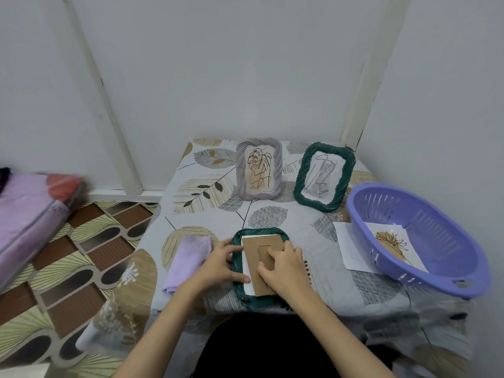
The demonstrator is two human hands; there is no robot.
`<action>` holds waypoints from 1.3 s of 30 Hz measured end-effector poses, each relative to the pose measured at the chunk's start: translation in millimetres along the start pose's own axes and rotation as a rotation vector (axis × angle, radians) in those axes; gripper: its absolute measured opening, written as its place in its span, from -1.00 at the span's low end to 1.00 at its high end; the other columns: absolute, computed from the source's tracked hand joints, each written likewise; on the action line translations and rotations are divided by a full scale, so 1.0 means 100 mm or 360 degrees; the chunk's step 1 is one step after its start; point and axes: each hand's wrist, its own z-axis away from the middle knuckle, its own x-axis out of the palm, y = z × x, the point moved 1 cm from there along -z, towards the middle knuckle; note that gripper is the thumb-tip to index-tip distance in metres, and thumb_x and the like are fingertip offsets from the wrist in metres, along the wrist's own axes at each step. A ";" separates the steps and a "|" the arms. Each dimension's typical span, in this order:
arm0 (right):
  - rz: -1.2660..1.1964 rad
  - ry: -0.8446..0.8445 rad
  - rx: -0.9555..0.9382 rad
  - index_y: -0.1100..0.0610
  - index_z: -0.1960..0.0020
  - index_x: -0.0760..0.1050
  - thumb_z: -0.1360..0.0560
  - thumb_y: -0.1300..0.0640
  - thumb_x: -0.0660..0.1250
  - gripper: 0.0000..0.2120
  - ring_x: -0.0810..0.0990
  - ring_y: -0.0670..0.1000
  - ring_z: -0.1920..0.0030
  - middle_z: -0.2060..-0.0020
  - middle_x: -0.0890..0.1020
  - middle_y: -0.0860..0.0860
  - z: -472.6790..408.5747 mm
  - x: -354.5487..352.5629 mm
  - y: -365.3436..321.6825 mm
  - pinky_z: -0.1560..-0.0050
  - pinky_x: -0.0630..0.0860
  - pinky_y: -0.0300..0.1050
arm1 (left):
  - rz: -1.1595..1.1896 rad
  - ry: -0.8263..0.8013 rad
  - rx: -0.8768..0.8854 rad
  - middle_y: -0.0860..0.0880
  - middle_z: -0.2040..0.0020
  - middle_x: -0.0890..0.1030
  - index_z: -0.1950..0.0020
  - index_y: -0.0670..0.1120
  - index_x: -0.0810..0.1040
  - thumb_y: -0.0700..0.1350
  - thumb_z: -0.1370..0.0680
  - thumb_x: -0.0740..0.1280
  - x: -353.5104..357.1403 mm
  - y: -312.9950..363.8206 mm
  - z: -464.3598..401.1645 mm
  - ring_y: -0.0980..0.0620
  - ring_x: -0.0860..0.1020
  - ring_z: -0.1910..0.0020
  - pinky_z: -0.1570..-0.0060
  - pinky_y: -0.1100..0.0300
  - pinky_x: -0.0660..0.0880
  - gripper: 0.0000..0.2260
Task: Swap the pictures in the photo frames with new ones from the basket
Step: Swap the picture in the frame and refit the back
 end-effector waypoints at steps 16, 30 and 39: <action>0.0201 -0.0002 0.0027 0.17 -0.19 0.45 -0.48 -0.12 0.19 -0.56 0.31 0.19 -0.15 -0.21 0.34 0.15 -0.02 0.08 -0.14 -0.17 0.35 0.05 | 0.0010 -0.0178 -0.0021 -0.07 -0.51 0.08 -0.42 -0.19 0.31 -0.22 -0.40 0.47 -0.09 -0.01 0.00 0.09 0.41 -0.03 -0.05 0.38 0.36 -0.37; -0.0086 -0.0244 0.0027 0.10 -0.24 0.49 -0.47 -0.11 0.27 -0.58 0.37 0.18 -0.19 -0.17 0.43 0.14 -0.14 -0.08 -0.03 -0.25 0.33 -0.02 | -0.0045 -0.0097 -0.0093 -0.08 -0.50 0.06 -0.44 -0.10 0.30 -0.18 -0.31 0.55 -0.03 0.06 0.00 -0.08 0.38 -0.26 -0.12 0.32 0.34 -0.25; -0.0146 -0.0600 -0.0243 0.06 -0.37 0.37 -0.36 0.32 0.42 -0.39 0.42 -0.04 -0.02 -0.19 0.50 0.07 -0.21 -0.53 0.38 0.02 0.32 -0.29 | -0.0170 -0.0127 -0.0116 -0.10 -0.51 0.06 -0.45 -0.13 0.27 -0.16 -0.31 0.55 -0.01 0.17 -0.03 -0.10 0.29 -0.39 -0.28 0.22 0.29 -0.22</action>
